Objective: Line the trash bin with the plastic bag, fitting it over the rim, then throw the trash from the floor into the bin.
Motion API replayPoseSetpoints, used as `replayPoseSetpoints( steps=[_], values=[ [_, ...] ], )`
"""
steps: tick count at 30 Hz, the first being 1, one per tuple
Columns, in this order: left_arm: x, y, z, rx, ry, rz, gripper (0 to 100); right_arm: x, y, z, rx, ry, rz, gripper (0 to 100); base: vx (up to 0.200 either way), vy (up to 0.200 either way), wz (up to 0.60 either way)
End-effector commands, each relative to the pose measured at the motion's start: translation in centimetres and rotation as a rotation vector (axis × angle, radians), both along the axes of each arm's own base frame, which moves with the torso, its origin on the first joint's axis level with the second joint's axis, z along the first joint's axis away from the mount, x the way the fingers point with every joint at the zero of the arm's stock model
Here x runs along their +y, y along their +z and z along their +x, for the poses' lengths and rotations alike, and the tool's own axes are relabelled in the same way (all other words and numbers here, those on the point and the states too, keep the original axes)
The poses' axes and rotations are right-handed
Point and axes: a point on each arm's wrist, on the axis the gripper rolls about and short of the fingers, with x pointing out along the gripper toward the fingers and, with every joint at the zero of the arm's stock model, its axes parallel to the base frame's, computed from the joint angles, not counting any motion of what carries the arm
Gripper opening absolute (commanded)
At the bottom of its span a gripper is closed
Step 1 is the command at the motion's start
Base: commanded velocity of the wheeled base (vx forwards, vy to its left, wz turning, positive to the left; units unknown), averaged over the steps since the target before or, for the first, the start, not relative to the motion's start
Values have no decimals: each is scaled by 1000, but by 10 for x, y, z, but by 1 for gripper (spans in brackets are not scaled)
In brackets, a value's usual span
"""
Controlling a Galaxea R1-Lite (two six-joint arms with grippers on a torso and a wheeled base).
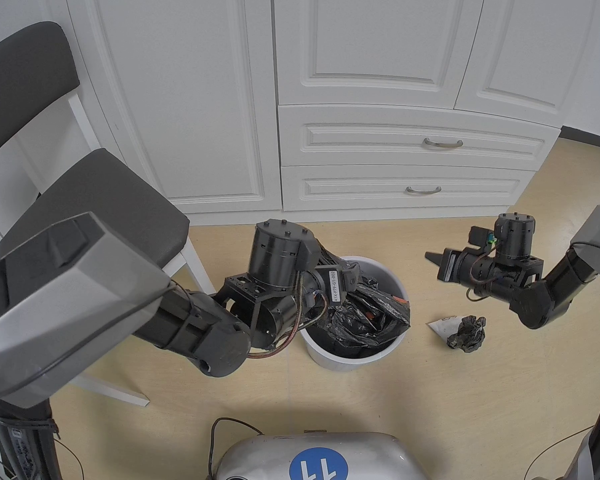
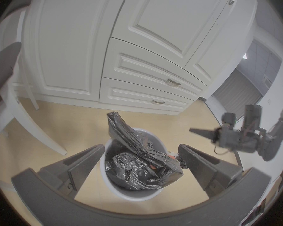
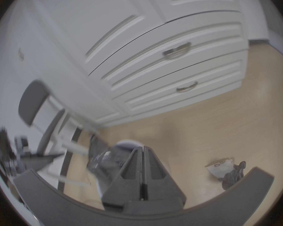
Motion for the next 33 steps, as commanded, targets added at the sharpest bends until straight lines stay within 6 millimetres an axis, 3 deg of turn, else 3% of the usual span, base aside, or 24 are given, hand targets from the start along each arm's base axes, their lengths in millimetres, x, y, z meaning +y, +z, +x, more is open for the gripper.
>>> replayPoseSetpoints(
  steps=[1,5,9,14,15,19,25,30,33],
  values=[
    [21,33,-27,-17,31,15,100,42,12,-59,-27,180,-174,0,0,0,0],
    [44,31,-52,1,12,74,100,60,-5,-59,-44,212,-320,0,0,0,0],
    [59,27,-65,16,12,105,100,72,-10,-57,-74,255,-390,0,0,0,0],
    [64,19,-71,13,22,99,100,69,-12,-57,-87,227,-442,0,0,0,0],
    [66,17,-72,10,22,96,100,69,-11,-57,-93,212,-448,100,0,0,0],
    [67,15,-80,-34,5,91,100,75,-14,-56,-91,212,-449,100,0,0,0],
    [75,29,-92,-99,-6,100,100,85,-29,-51,-64,198,-474,100,0,0,0],
    [76,30,-92,-100,-1,100,100,91,-42,-36,-49,143,-463,100,0,0,0],
    [75,29,-91,-99,0,101,100,97,-52,-15,-25,59,-397,100,0,0,0]
  ],
)
